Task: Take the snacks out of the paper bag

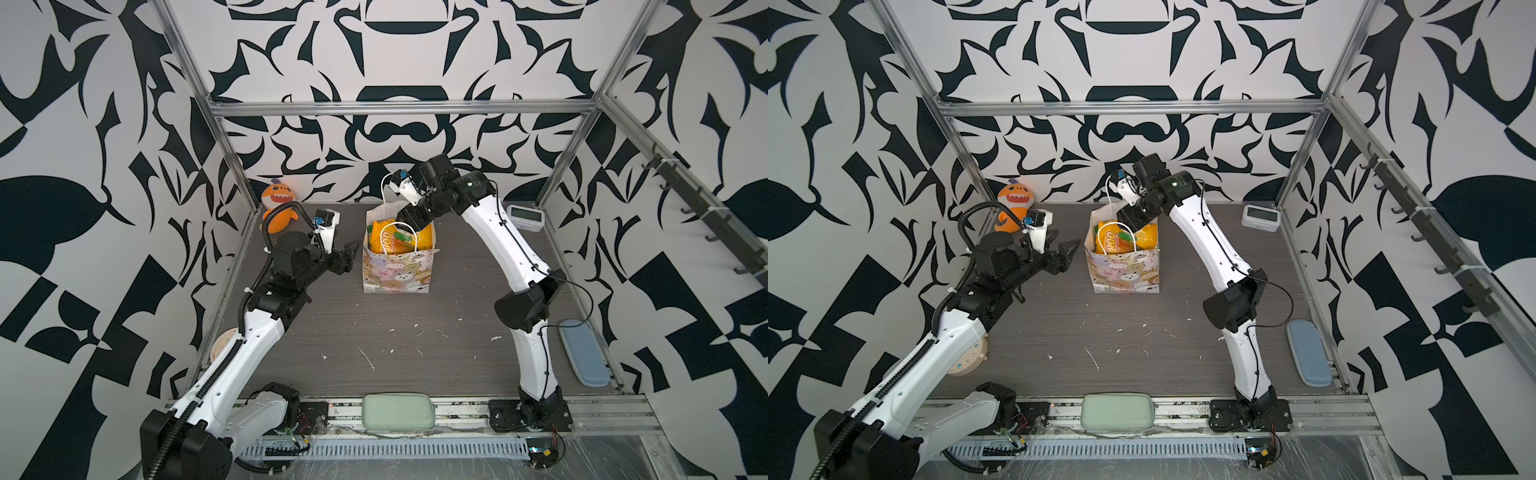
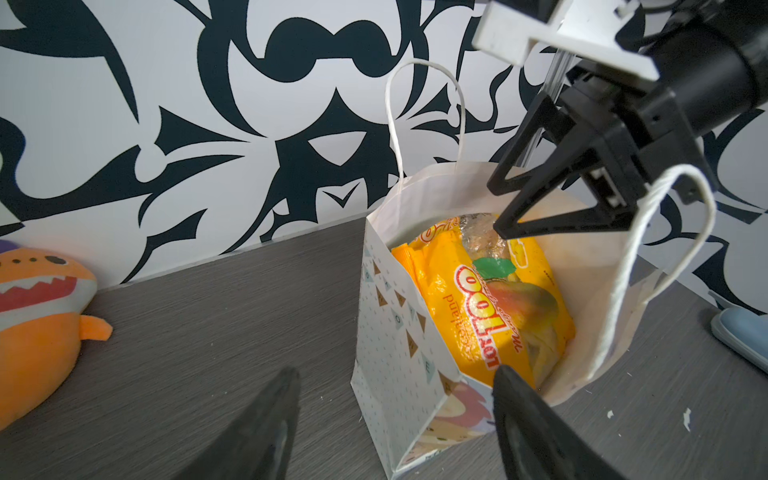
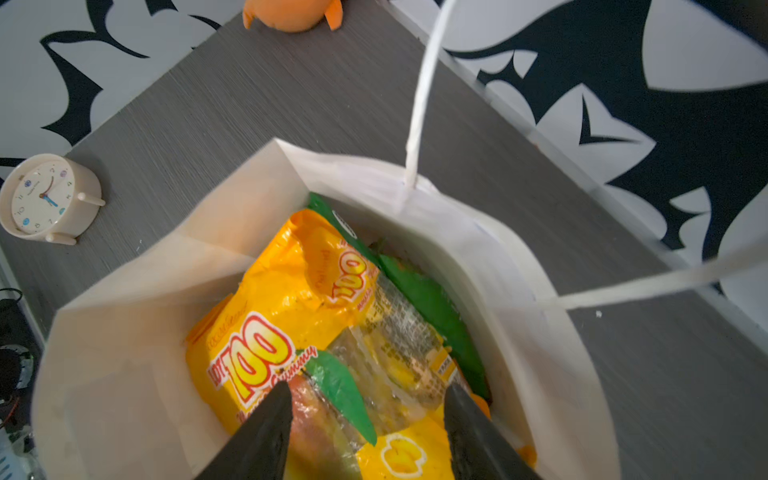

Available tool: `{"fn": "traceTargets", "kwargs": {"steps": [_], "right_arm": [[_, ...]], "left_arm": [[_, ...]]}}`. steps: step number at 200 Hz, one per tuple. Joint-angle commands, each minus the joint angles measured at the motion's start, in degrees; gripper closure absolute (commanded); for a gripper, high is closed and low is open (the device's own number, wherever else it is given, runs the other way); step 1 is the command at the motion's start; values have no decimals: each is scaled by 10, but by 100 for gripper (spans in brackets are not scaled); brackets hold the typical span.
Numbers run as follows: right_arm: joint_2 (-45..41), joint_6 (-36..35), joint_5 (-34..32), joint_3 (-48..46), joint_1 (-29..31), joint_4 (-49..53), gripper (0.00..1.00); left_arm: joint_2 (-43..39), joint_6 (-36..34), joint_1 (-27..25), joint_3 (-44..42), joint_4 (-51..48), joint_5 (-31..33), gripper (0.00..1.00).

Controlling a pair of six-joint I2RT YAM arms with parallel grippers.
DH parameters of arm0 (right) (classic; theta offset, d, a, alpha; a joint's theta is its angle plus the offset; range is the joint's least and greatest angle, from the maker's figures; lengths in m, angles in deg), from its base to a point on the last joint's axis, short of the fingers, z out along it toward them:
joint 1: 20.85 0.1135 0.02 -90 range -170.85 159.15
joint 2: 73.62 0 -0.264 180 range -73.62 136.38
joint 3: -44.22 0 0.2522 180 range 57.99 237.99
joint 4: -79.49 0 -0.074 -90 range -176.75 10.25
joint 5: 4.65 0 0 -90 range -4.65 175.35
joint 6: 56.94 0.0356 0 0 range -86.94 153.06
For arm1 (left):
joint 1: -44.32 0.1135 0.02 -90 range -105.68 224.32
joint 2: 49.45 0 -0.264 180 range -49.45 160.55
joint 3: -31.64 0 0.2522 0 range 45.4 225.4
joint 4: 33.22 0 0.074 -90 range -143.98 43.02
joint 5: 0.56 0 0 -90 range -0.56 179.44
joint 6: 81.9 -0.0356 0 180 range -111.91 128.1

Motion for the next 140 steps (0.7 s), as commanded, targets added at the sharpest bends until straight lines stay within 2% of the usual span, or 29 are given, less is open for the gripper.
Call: {"fn": "traceTargets", "kwargs": {"steps": [1, 25, 50, 96, 103, 121, 132, 140], "right_arm": [[-26, -7, -44, -9, 9, 22, 34], [-15, -13, -77, -6, 11, 37, 32], [10, -20, -86, 8, 14, 44, 22], [89, -34, -32, 101, 20, 85, 20], [95, -35, -26, 106, 22, 86, 22], [104, -39, 10, 105, 24, 80, 37], [107, -39, 19, 104, 25, 78, 53], [108, -37, 23, 105, 26, 75, 69]], "left_arm": [[9, -13, 0, 8, -14, -15, 24], [14, -16, 0, 12, -17, -16, 24], [12, -17, 0, 10, -15, -17, 24], [11, -17, 0, 5, -11, -15, 24], [11, -17, 0, 4, -11, -15, 24], [9, -18, 0, 3, -12, -14, 24], [9, -18, 0, 3, -12, -14, 24], [8, -18, 0, 2, -12, -13, 24]]}}
